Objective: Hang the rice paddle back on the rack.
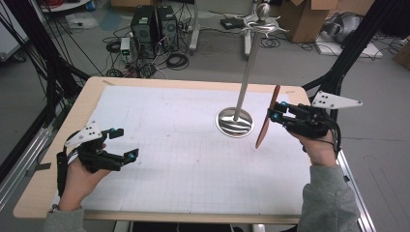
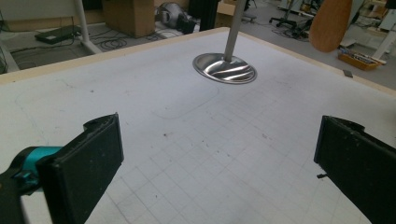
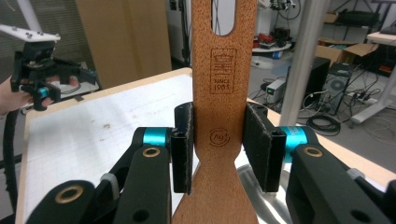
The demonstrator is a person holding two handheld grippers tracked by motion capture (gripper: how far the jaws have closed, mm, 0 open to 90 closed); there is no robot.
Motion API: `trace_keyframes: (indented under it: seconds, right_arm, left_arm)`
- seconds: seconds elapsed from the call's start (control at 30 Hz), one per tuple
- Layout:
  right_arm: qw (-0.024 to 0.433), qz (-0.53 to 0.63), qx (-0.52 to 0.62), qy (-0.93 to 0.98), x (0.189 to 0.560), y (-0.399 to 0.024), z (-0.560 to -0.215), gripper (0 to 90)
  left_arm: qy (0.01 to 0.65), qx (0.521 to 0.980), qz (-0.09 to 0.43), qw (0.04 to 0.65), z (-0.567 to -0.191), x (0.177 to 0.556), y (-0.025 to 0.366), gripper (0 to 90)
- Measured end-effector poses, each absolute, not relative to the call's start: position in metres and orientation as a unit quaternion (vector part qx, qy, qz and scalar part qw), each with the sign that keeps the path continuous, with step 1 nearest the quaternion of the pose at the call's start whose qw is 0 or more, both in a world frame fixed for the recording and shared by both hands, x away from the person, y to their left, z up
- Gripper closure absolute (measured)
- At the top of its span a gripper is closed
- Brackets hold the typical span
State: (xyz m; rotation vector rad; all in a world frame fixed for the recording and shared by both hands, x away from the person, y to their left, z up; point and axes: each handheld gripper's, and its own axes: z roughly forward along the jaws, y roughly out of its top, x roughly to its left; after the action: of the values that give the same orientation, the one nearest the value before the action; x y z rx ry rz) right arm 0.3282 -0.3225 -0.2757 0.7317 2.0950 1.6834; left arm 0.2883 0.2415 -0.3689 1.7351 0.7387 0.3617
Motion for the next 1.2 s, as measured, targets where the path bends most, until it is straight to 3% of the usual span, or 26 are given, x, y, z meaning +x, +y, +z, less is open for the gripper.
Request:
trace_keyframes:
  seconds: [0.67,1.2]
  right_arm:
    - [0.204,0.590,0.277,0.731,0.361,-0.332,-0.255,64.8]
    - [0.188,0.612,0.247,0.727,0.398,-0.344,-0.243,64.8]
  left_arm:
    - [0.324,0.741,0.155,0.567,-0.374,0.285,0.246,1.8]
    - [0.340,0.737,0.164,0.561,-0.376,0.273,0.259,1.8]
